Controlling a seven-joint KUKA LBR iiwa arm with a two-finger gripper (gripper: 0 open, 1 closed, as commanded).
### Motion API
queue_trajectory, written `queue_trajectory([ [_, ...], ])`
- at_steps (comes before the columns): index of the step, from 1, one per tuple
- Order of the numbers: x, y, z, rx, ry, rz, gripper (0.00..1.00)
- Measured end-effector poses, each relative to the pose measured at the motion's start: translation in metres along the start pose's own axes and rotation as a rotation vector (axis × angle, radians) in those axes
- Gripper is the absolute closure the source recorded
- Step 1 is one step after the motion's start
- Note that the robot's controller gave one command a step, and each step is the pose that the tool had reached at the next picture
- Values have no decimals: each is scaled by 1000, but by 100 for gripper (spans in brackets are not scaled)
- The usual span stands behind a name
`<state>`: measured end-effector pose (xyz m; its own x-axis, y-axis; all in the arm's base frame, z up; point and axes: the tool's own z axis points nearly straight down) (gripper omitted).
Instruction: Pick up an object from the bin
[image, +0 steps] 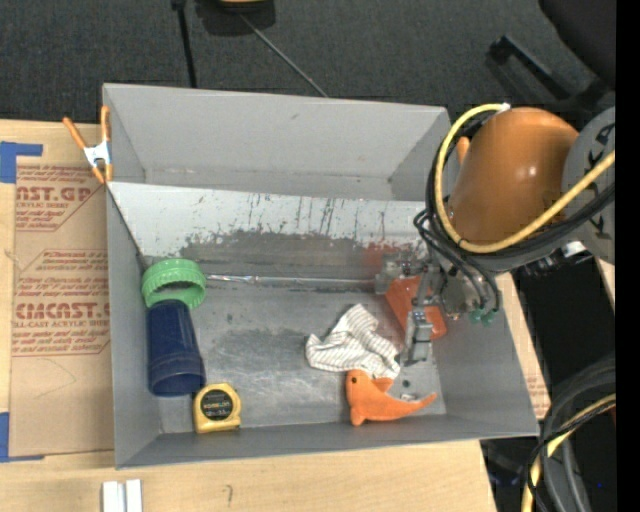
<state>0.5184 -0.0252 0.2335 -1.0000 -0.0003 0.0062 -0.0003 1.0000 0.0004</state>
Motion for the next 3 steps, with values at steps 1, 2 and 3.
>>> queue_trajectory([
  [1, -1, 0, -5, 0, -8, 0, 0],
  [2, -4, 12, 34, 1, -13, -88, 0],
  [3, -5, 23, 83, 2, -10, -308, 0],
])
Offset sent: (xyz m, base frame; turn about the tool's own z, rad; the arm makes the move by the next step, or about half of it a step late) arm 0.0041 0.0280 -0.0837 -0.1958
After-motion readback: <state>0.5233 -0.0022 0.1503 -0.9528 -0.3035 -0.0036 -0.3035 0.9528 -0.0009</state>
